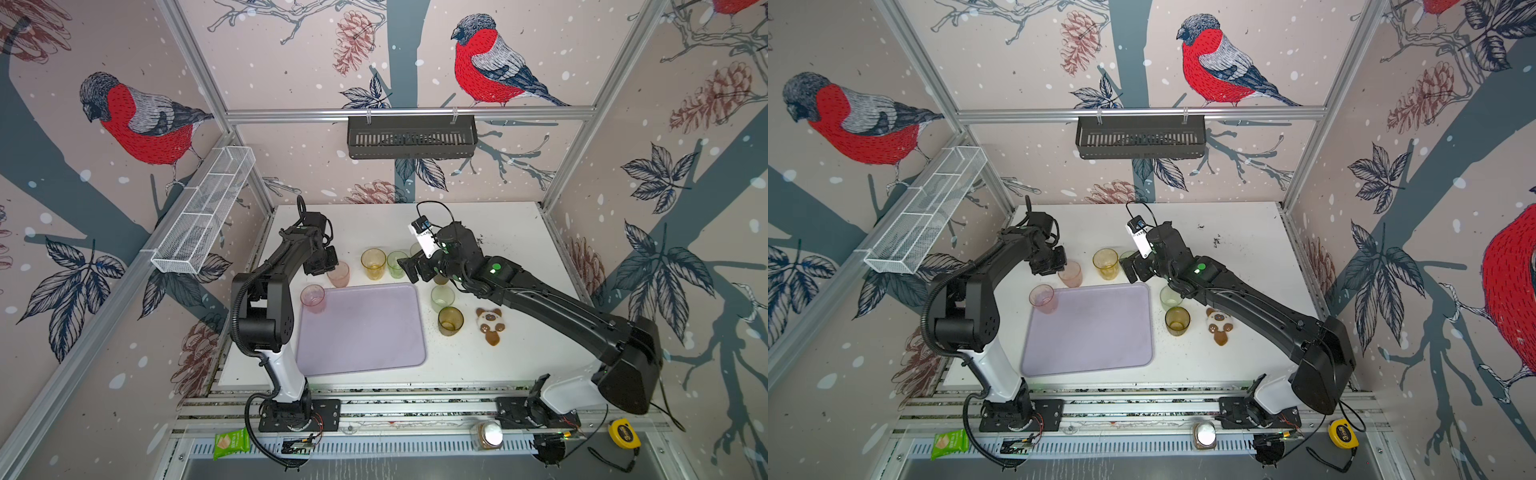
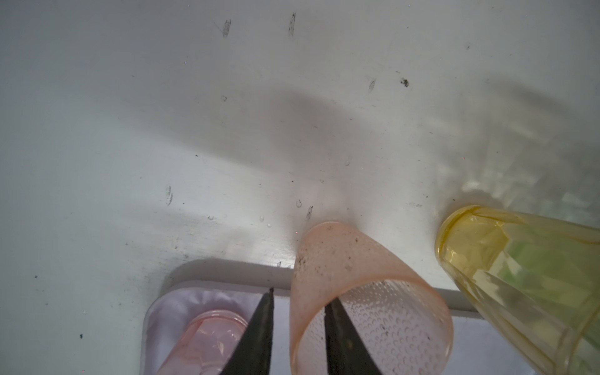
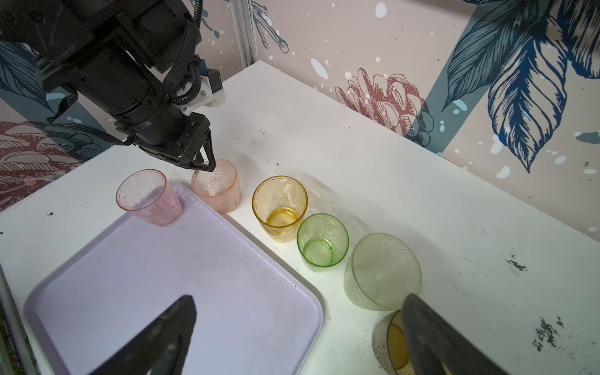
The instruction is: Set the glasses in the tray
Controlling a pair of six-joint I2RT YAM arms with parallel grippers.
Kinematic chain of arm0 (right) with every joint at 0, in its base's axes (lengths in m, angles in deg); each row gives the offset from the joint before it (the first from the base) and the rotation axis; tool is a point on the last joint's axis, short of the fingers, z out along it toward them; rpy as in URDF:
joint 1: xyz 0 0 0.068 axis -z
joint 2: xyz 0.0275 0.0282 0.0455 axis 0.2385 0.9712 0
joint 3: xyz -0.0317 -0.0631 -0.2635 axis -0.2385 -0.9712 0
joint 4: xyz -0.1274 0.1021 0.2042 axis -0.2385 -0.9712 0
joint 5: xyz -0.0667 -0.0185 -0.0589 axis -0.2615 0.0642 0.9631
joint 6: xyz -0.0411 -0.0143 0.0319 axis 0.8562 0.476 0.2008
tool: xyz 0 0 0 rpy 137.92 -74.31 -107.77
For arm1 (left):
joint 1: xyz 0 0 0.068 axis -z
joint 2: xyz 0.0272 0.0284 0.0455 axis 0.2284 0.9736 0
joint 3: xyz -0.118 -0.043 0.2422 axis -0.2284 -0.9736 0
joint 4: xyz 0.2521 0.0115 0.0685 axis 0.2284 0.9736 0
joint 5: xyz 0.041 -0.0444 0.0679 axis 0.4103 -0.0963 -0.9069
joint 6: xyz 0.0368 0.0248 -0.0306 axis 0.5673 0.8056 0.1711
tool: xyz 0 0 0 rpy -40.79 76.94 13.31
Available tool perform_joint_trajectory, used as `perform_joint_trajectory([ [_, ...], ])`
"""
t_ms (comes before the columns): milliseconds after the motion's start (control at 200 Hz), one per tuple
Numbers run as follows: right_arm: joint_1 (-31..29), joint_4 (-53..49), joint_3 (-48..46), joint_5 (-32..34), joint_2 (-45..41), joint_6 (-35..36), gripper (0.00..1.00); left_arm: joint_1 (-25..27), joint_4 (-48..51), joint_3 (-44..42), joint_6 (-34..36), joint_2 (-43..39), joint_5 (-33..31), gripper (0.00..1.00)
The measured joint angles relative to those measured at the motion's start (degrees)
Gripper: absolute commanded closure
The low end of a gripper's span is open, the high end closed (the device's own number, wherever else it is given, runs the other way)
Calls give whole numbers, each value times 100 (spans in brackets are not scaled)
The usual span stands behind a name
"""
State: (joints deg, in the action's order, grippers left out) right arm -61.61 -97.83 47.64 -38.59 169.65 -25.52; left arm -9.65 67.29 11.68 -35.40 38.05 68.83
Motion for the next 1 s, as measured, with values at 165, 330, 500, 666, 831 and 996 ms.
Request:
perform_joint_trajectory([
  [165,26,28,-35,-17,0,0,0,24,-9,17,0,20,-2,75],
  [330,37,35,-66,-20,-2,0,0,55,-9,17,0,31,-2,77],
  [500,39,79,-87,-20,-7,0,0,63,-9,17,-2,31,-33,79],
  [666,52,109,-87,-22,-7,0,0,74,-9,17,-7,33,-107,82],
  [831,63,116,-87,-22,-7,0,0,79,-9,17,-11,50,-131,83],
  [996,101,116,-92,-26,-7,0,0,96,-9,17,-15,57,-136,85],
])
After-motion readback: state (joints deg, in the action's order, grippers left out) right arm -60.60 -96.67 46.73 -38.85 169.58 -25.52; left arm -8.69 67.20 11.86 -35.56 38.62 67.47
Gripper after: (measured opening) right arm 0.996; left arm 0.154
